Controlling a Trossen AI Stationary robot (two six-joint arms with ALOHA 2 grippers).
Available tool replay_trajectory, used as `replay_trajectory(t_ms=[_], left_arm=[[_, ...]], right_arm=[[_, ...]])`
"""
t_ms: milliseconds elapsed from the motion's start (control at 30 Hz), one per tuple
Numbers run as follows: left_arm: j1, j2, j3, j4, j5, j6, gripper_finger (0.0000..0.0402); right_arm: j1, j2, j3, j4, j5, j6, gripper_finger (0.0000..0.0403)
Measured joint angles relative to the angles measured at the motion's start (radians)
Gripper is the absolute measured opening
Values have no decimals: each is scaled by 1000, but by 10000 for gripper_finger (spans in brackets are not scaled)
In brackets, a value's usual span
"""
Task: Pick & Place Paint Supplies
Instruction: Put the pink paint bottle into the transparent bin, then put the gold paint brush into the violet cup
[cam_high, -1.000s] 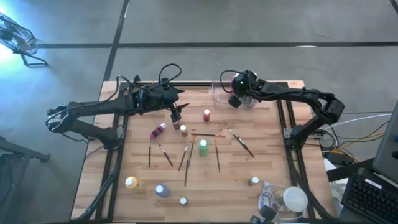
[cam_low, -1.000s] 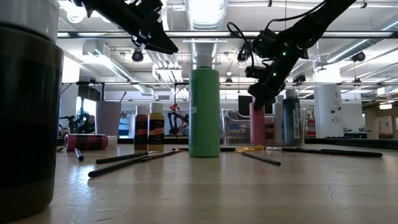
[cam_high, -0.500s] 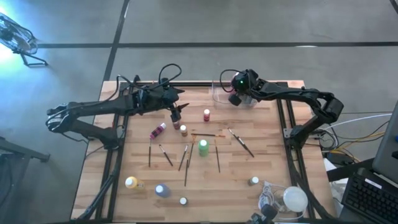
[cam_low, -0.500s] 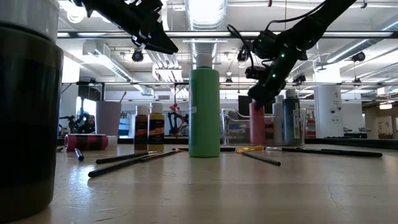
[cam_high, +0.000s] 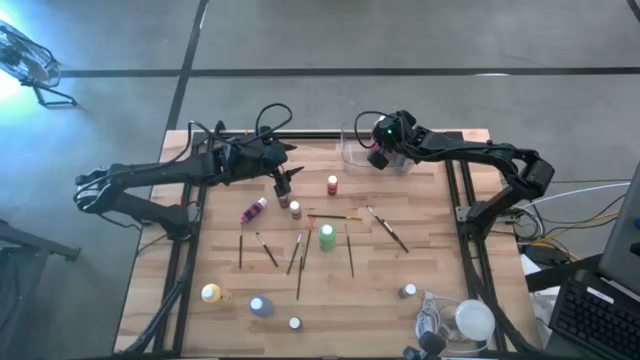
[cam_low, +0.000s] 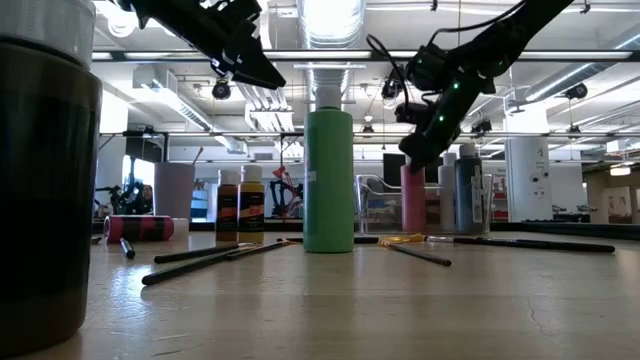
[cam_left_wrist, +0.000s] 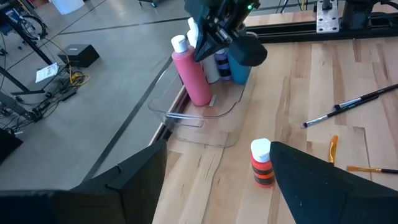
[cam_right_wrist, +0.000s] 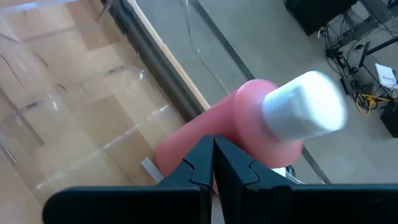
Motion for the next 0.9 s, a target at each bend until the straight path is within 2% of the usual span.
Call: replay_trajectory(t_ms=[167,267,400,467,533,733,900], left_arm=[[-1,0,1,-17,0,-15,289],[-2,-15,8,-40,26,-5,289],[-10,-101,-18,-34,231,0,289],[-17,-158,-43,-39,341,-16,289],[-25,-233,-74,-42,395,-21,289],[-27,-479,-171,-45,381,-27,289],[-27,-645,-228,-45,379,-36,289]], right_arm=[[76,-88,13,-100,-19,73,8],[148,-165,14,-130,-107,113,8],[272,-271,13,-145,-233,167,8],[343,-325,12,-161,-240,178,8],[409,-377,12,-176,-240,192,8],[569,-532,10,-293,-242,292,8],[642,-626,9,-350,-240,347,8]])
